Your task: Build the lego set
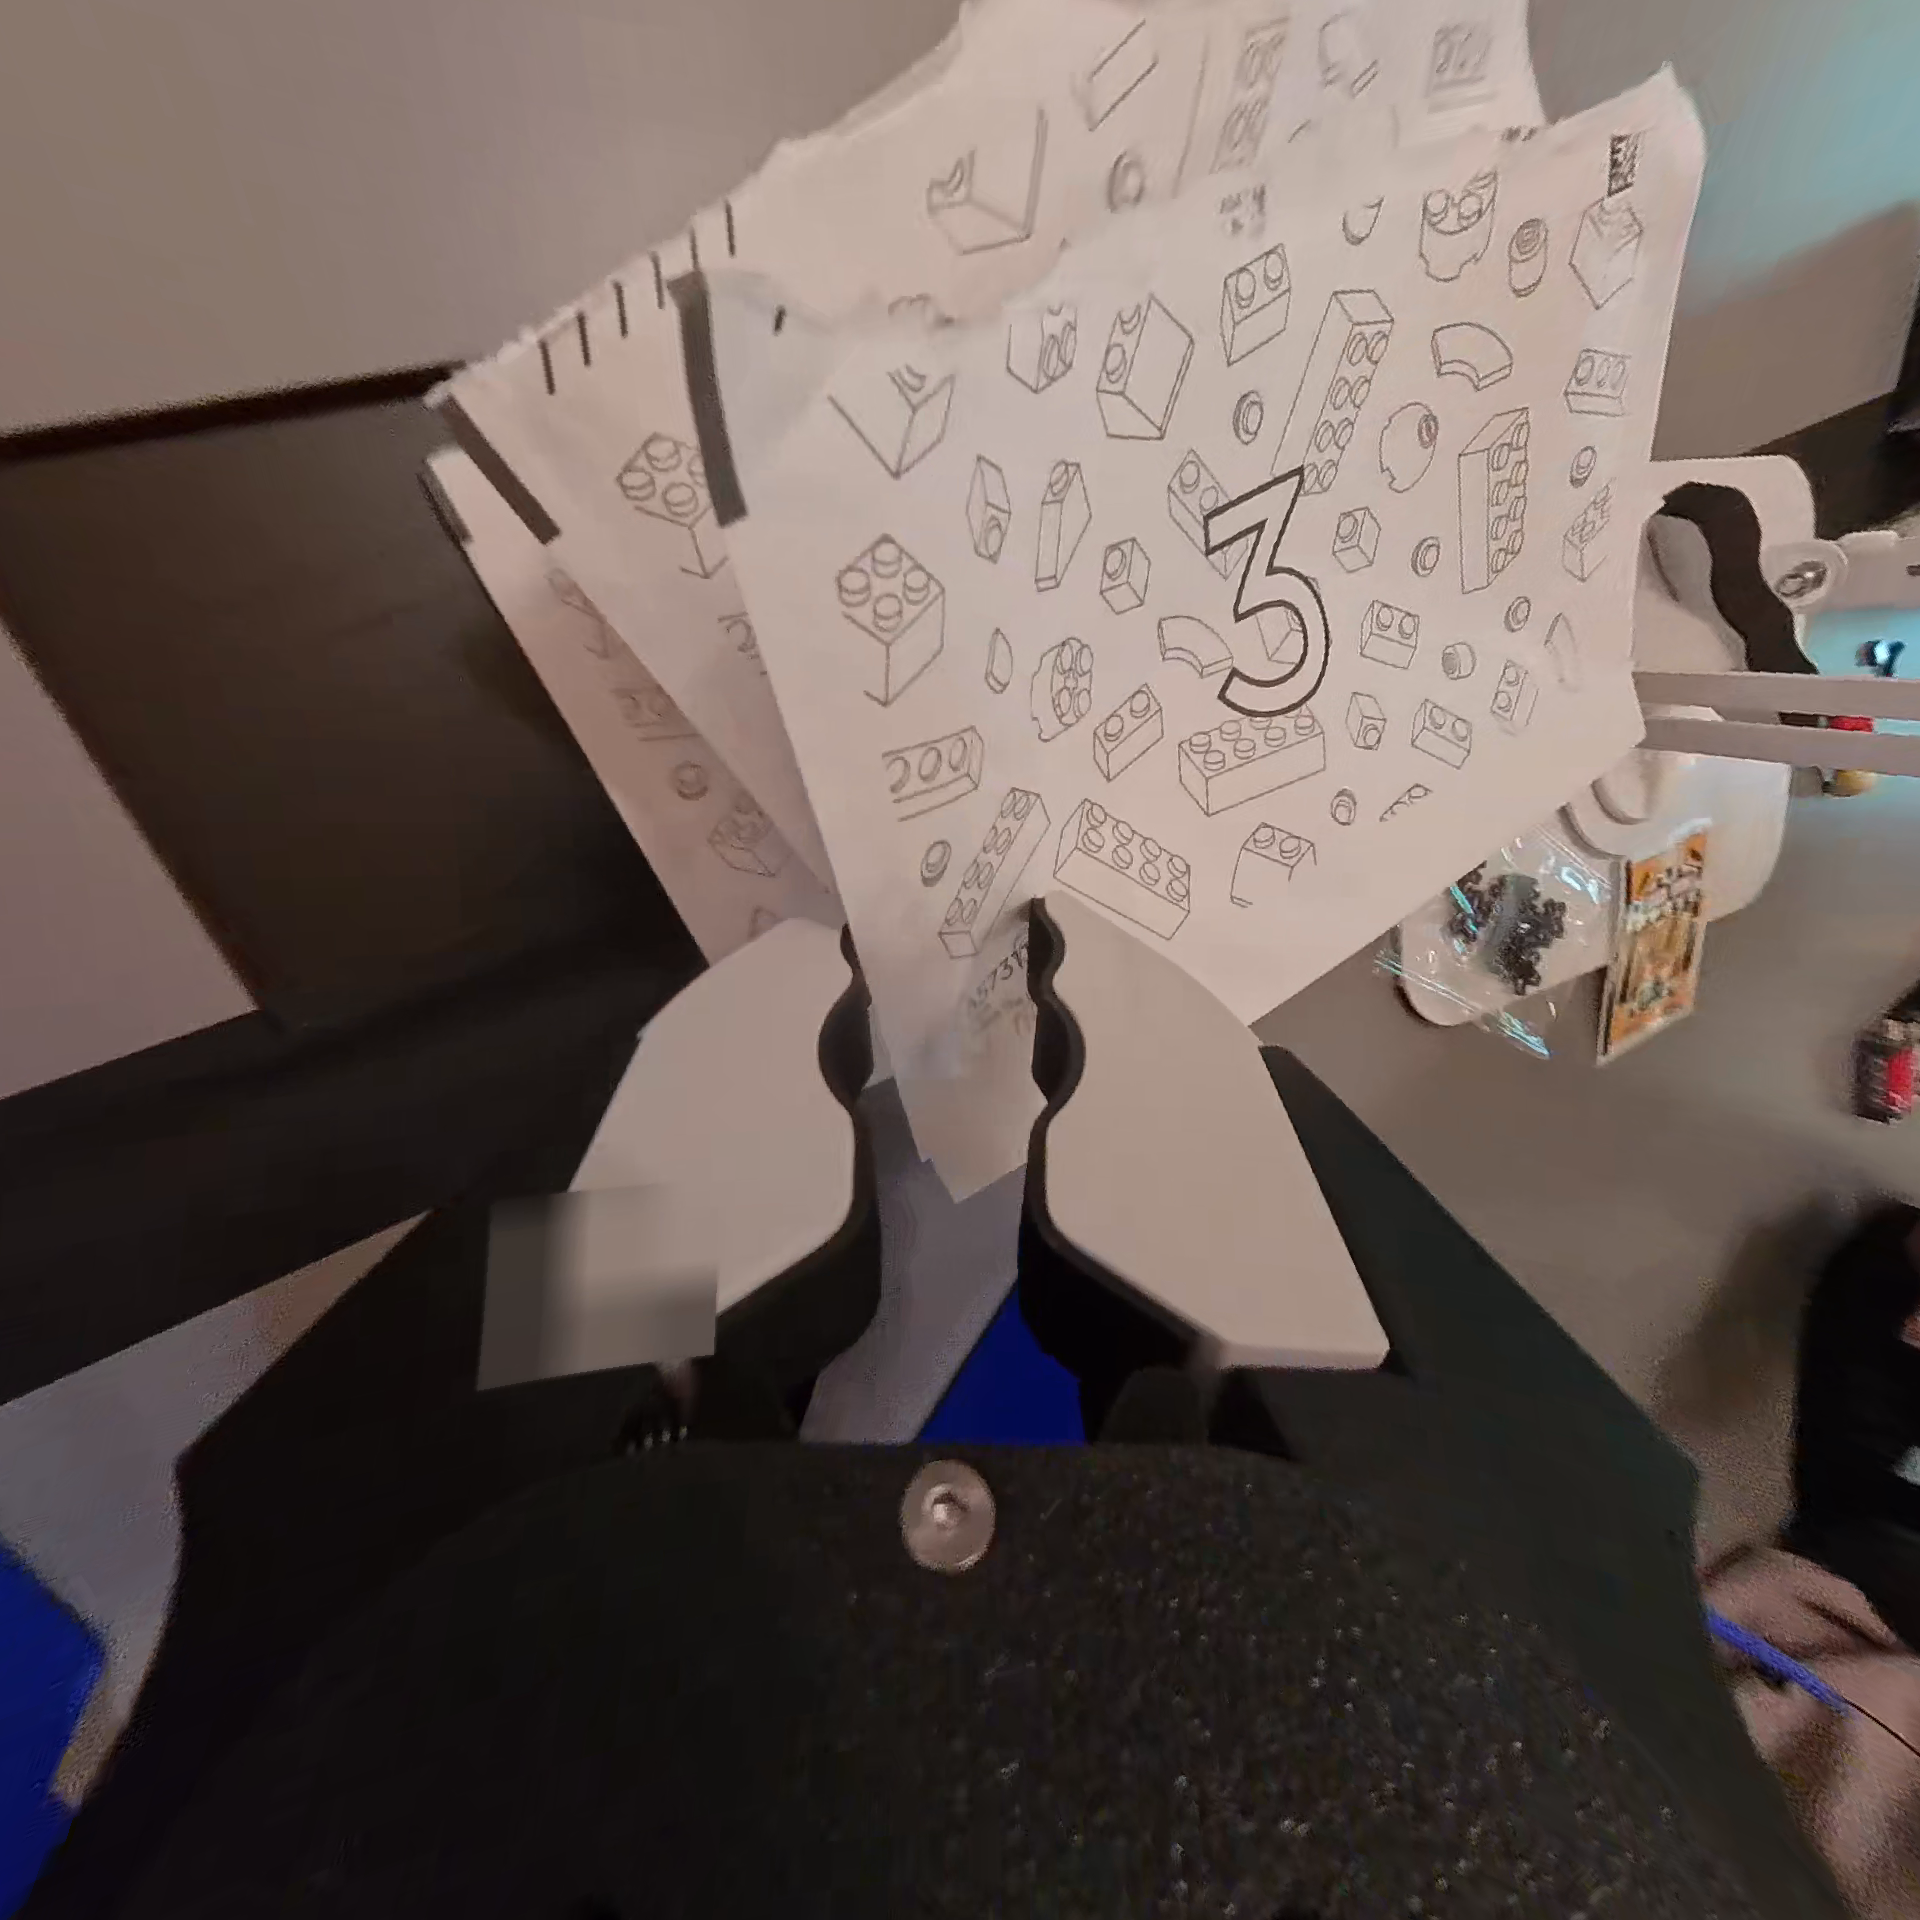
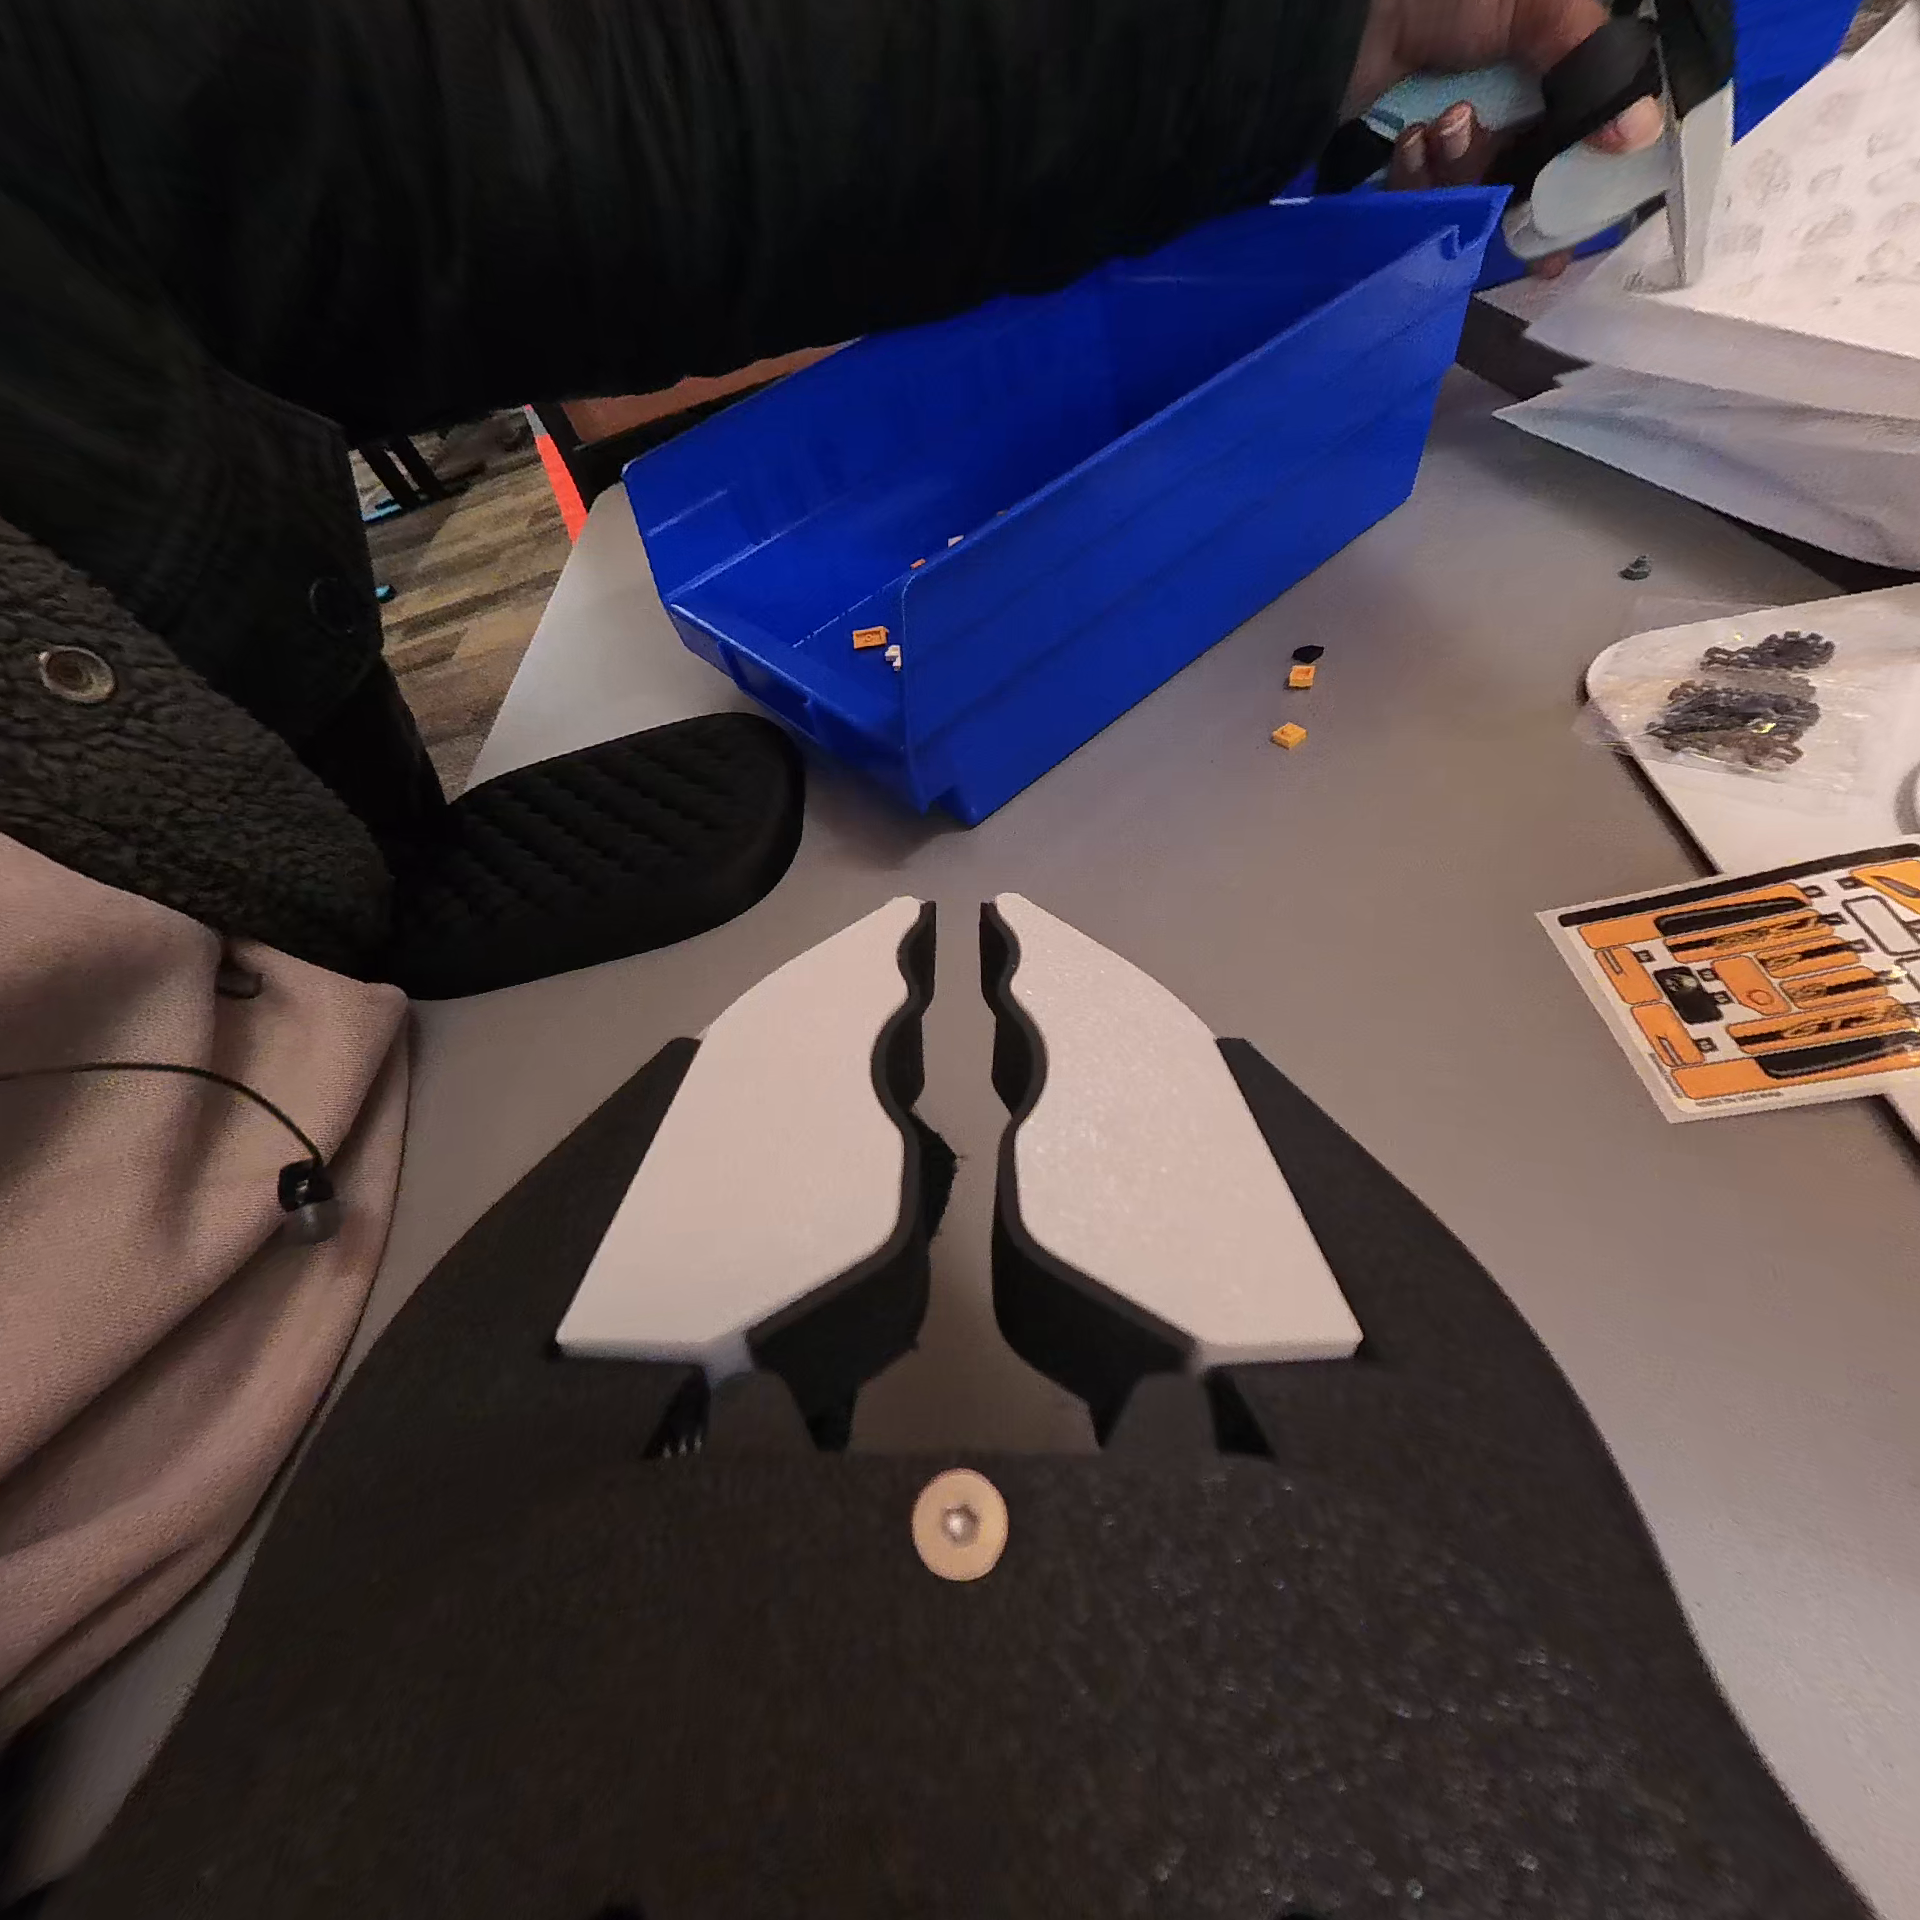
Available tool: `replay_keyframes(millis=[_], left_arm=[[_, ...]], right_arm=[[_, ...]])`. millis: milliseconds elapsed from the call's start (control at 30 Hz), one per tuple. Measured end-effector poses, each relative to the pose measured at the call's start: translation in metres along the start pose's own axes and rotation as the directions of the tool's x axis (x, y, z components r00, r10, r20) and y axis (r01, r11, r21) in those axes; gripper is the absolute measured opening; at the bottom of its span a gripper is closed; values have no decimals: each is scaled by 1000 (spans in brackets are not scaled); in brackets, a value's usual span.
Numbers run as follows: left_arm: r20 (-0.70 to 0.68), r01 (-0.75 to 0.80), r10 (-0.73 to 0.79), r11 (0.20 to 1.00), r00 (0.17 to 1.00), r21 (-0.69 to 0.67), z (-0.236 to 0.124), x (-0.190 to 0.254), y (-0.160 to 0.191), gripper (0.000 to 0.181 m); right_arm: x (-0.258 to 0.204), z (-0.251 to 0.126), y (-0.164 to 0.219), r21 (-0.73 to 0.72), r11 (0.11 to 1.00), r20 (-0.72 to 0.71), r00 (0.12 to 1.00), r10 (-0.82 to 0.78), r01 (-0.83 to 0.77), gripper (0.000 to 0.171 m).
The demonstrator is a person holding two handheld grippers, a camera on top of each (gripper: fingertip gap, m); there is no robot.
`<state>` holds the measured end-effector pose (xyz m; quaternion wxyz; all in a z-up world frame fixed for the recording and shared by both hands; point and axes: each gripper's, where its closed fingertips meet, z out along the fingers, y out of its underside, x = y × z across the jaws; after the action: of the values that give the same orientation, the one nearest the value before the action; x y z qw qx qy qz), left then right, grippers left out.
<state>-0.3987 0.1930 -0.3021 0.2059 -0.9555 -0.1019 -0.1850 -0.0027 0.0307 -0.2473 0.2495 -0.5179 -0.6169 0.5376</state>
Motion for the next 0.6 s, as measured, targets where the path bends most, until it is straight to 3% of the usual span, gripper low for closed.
replay_keyframes(millis=[233,400,600], left_arm=[[219,-139,99,975,971,172,-32,-9,-18,30],[252,-155,105,970,962,186,-40,-8,-14,36],[215,-90,46,975,976,203,-25,-7,-12,37]], right_arm=[[-1,0,0,0,1000,-6,1000,-14,14,6],[-2,0,-1,2,1000,-11,1000,-19,19,6],[-2,1,0,-5,1000,-21,999,-28,28,6]])
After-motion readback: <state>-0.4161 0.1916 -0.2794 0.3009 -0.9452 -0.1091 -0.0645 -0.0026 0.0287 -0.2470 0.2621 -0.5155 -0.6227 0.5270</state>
